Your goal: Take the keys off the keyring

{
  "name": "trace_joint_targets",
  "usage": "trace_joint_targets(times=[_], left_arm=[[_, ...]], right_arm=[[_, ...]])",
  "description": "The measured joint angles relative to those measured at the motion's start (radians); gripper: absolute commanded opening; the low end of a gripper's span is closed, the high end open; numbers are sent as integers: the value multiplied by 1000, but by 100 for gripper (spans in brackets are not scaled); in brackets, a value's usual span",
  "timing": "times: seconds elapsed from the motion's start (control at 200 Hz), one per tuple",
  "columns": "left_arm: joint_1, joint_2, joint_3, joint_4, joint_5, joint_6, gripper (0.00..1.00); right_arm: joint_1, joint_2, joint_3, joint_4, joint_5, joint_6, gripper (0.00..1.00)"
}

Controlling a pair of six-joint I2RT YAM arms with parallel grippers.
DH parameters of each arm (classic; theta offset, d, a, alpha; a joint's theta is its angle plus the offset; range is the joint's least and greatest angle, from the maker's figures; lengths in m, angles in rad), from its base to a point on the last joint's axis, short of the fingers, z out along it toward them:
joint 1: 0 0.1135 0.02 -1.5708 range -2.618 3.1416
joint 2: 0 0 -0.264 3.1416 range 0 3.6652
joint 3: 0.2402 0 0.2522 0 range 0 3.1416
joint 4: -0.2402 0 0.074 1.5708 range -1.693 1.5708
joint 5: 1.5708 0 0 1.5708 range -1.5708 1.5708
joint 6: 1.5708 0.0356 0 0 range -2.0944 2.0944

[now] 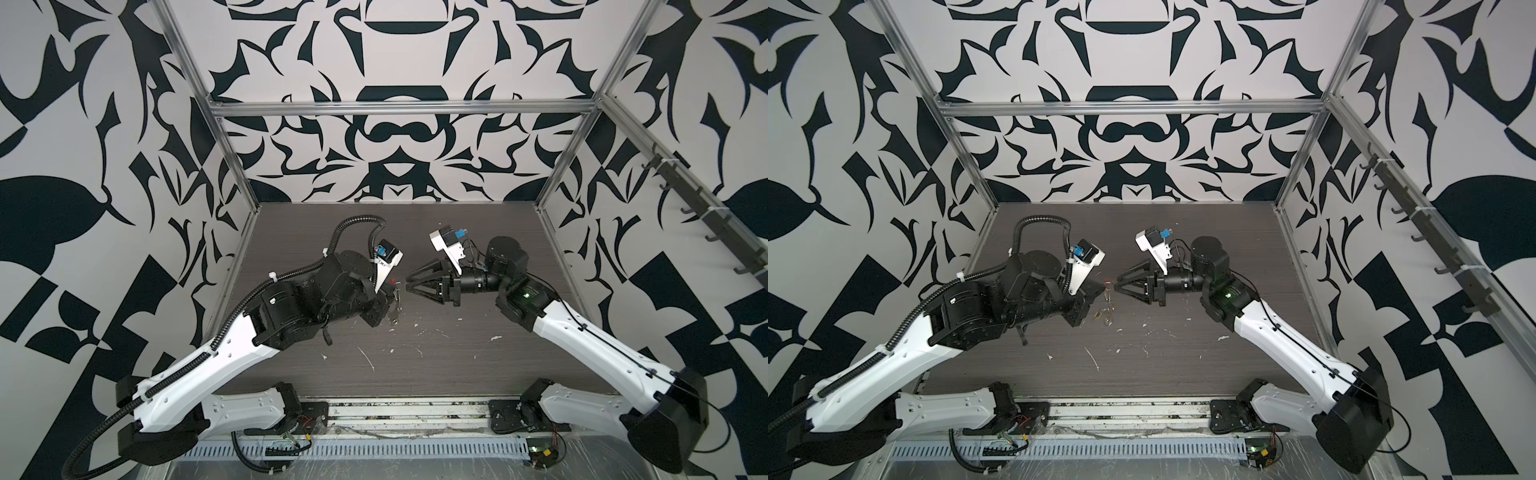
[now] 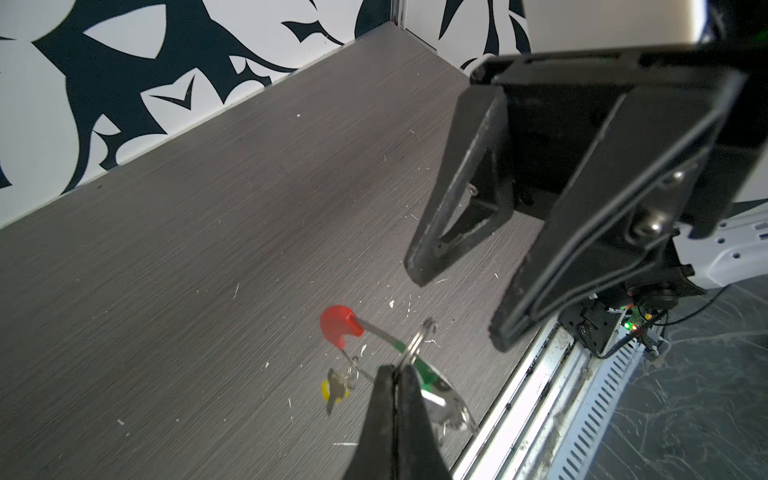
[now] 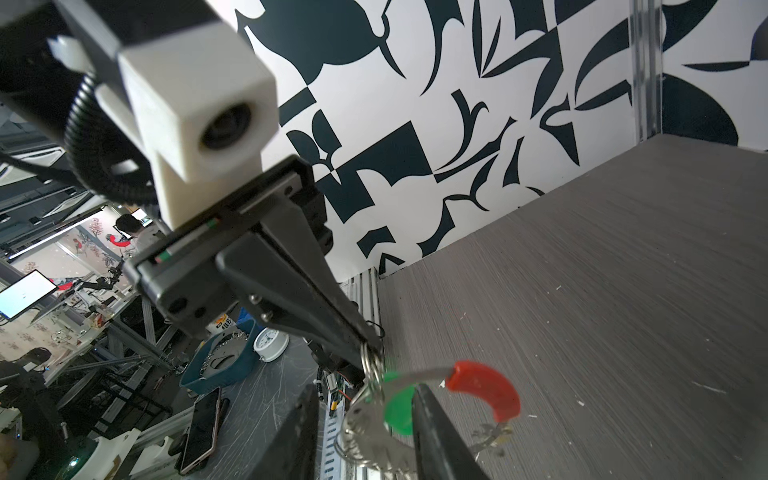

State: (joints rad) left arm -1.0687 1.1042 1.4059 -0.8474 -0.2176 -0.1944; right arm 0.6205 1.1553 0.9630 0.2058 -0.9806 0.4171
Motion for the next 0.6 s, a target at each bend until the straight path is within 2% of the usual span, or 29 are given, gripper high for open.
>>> trace_joint_targets(times=[0.07, 0.35, 0.6], left_arm=[[2, 5, 0, -6, 6, 0, 0], [16, 5, 0, -7, 21, 0, 0], [26, 4, 0, -10, 47, 0, 0]], right_arm=[[4, 22, 27, -16, -3, -14, 32], [48, 59, 76, -121, -6, -90, 31], [69, 62, 87, -193, 24, -155, 18]])
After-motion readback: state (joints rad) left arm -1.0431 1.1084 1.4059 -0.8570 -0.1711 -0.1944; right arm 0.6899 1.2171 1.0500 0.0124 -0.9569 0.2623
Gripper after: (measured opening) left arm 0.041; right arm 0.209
